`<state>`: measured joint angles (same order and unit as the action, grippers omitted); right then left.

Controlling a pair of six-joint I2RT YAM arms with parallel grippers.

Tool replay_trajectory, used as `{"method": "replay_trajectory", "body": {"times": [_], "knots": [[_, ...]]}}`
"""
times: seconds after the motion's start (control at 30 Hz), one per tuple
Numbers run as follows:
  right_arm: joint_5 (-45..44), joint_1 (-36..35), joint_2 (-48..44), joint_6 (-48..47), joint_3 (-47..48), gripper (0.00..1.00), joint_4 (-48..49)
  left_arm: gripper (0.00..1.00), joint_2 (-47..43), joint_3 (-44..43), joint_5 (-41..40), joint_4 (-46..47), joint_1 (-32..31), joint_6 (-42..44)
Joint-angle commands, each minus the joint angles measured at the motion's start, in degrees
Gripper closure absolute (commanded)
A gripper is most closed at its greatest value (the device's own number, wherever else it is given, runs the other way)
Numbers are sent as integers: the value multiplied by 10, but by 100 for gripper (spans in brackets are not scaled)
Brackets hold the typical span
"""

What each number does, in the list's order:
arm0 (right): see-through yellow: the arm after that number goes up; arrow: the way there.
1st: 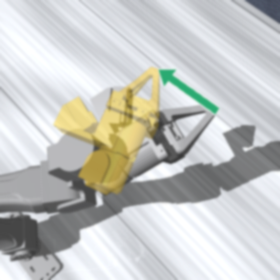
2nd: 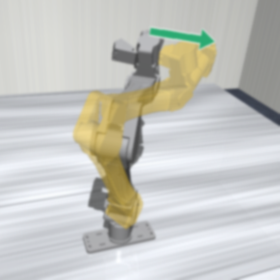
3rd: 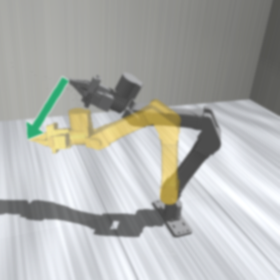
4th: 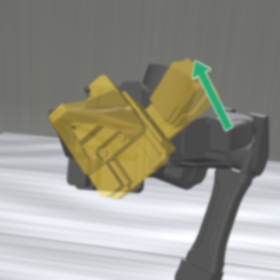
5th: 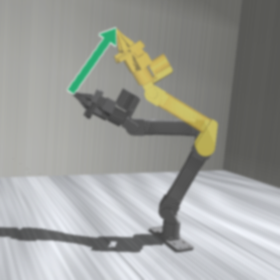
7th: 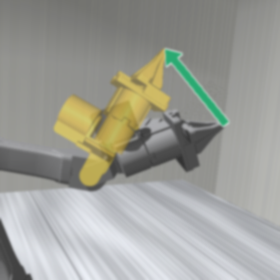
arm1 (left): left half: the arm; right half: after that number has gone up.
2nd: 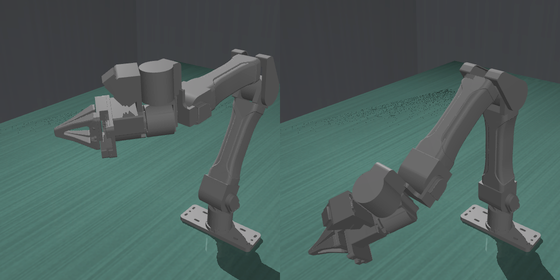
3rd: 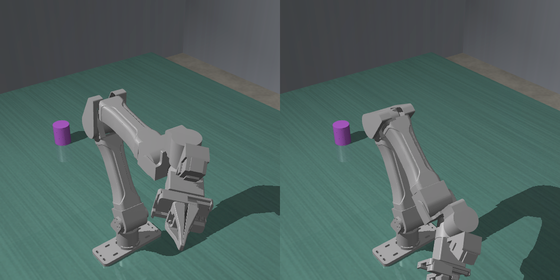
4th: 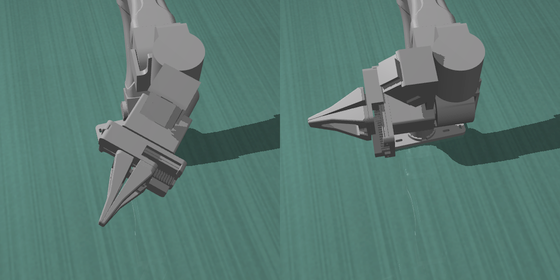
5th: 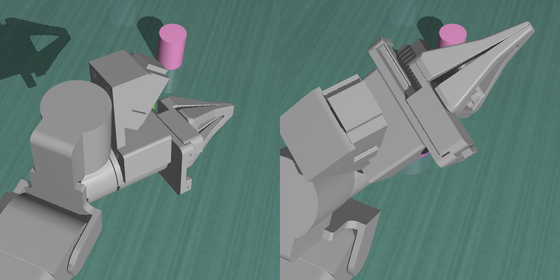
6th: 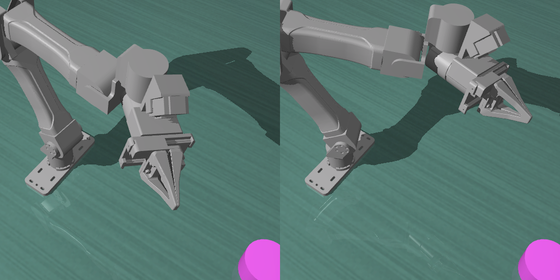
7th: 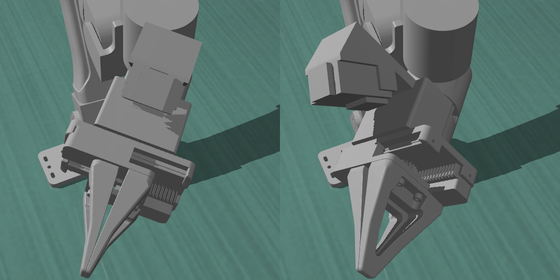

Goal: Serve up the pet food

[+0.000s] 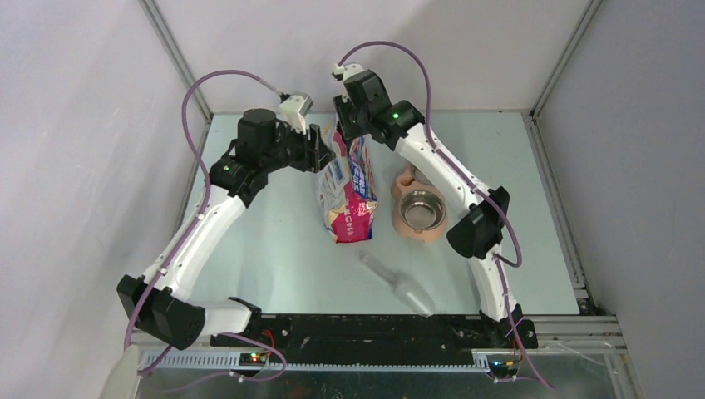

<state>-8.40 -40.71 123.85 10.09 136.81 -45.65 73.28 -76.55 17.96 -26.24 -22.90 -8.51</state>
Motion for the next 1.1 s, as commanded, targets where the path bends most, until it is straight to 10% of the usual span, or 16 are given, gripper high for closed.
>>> {"method": "replay_trajectory", "body": {"times": [0.0,0.37,0.7,0.87,1.07], "knots": [[-20,2,-23,0,-12,65,2,44,-12,-8,-31,4,3,7],[65,3,-167,0,-195,64,-18,43,-11,3,-22,13,21,-2],[37,43,-2,-26,16,65,12,40,36,-60,-30,26,21,-58],[47,59,25,-7,63,84,22,38,110,-162,-125,6,18,-129],[95,59,-13,0,37,71,17,37,157,-202,-76,27,6,-176]]}}
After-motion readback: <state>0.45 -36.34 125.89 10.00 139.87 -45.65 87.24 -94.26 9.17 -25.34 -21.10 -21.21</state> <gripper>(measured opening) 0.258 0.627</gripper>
